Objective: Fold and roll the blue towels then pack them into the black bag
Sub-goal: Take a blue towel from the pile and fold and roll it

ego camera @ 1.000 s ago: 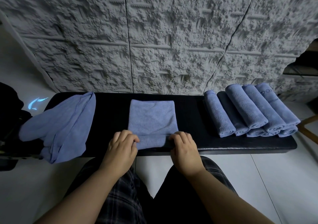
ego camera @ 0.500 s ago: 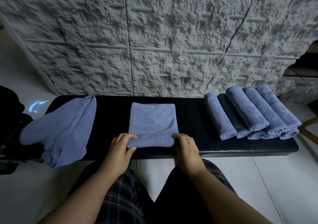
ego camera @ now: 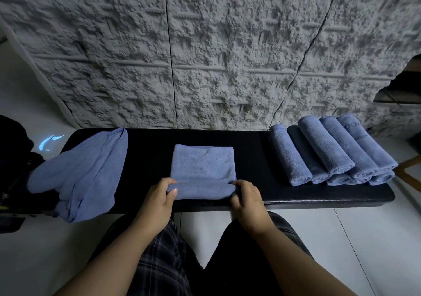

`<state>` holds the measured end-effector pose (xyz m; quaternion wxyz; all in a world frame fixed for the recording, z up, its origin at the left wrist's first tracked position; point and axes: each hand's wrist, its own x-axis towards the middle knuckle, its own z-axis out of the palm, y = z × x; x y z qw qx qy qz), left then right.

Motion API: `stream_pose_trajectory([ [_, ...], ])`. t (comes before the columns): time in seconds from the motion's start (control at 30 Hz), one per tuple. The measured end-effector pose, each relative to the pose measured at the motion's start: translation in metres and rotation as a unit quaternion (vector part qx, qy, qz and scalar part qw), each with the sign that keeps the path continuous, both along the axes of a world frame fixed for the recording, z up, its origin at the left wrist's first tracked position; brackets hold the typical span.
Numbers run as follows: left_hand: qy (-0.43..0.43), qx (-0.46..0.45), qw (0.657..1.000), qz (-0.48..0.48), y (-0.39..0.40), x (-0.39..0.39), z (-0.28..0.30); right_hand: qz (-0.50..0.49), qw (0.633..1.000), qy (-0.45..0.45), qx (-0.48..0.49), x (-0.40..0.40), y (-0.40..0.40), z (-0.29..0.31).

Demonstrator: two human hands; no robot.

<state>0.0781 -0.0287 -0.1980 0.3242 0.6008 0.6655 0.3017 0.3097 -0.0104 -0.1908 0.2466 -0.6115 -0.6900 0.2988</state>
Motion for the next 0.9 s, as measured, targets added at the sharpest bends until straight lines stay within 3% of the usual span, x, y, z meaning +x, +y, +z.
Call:
stream_pose_trajectory([
  [0.2,0.012,-0.018,1.000,0.013,-0.001,0.002,-0.001,-0.006,0.999,0.039,-0.012,0.000,-0.001,0.002],
  [0.3,0.023,-0.004,0.999,0.022,0.001,0.003,-0.002,-0.011,1.000,0.016,0.006,0.001,0.000,-0.003],
  [0.5,0.002,0.079,0.995,0.067,0.003,-0.001,0.001,-0.031,0.982,-0.080,0.169,-0.001,0.000,-0.007],
  [0.63,0.075,0.144,0.987,0.017,0.002,0.002,0.003,0.020,0.976,-0.068,0.206,0.000,-0.001,-0.007],
  [0.9,0.096,0.152,0.984,-0.004,-0.001,0.003,0.001,0.033,0.982,-0.062,0.176,0.000,0.000,-0.005],
])
